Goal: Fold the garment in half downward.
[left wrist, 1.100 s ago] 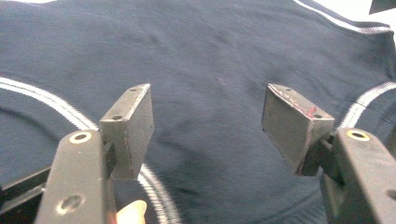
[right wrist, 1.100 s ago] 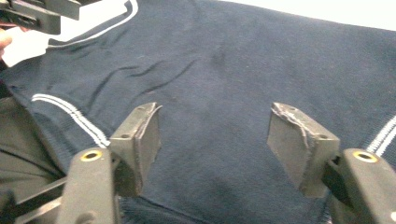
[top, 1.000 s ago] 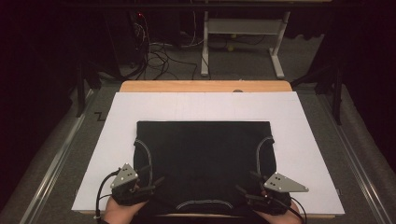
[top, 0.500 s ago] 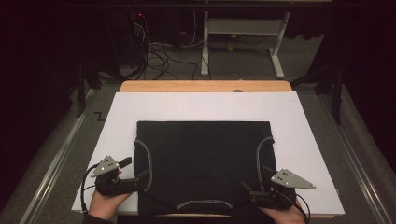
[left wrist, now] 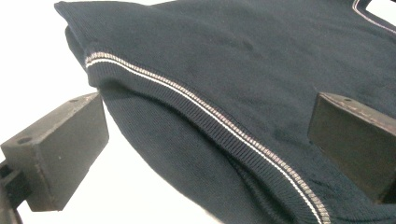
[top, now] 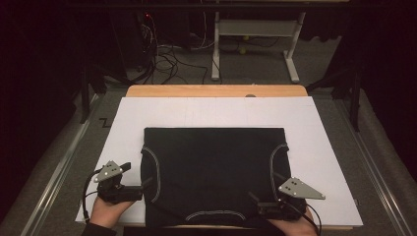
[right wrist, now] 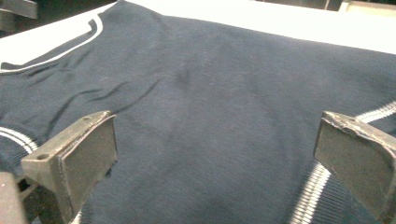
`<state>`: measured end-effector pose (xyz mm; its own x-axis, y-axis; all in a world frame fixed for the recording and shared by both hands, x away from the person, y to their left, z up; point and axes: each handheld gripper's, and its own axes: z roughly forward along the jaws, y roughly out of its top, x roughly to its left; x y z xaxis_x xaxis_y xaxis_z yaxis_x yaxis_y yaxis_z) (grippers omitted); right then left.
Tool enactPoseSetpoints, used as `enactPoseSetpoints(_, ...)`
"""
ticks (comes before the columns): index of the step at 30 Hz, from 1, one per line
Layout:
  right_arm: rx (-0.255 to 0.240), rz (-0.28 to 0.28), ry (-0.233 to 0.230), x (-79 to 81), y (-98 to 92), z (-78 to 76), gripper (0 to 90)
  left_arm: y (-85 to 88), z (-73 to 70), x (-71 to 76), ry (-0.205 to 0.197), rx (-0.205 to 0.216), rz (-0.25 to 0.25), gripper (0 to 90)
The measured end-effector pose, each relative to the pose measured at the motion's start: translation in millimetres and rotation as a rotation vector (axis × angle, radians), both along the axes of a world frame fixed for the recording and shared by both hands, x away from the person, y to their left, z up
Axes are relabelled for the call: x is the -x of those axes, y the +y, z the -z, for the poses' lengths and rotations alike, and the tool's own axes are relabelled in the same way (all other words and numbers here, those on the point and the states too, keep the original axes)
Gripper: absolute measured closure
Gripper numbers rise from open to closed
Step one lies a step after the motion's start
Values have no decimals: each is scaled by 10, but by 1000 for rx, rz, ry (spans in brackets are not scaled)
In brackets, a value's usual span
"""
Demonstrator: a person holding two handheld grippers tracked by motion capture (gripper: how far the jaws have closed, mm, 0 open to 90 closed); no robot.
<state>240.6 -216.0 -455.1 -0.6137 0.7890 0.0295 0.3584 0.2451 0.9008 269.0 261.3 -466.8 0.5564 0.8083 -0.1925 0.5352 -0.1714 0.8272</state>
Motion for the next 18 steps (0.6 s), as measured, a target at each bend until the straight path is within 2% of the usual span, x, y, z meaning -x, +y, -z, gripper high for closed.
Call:
enactPoseSetpoints(9, 21, -72, -23, 31, 318, 6, 1, -22, 21, -26, 2, -17, 9, 0)
enactPoseSetpoints(18, 25, -148, -24, 25, 711, 0, 1, -45, 24, -71, 0, -23, 15, 0)
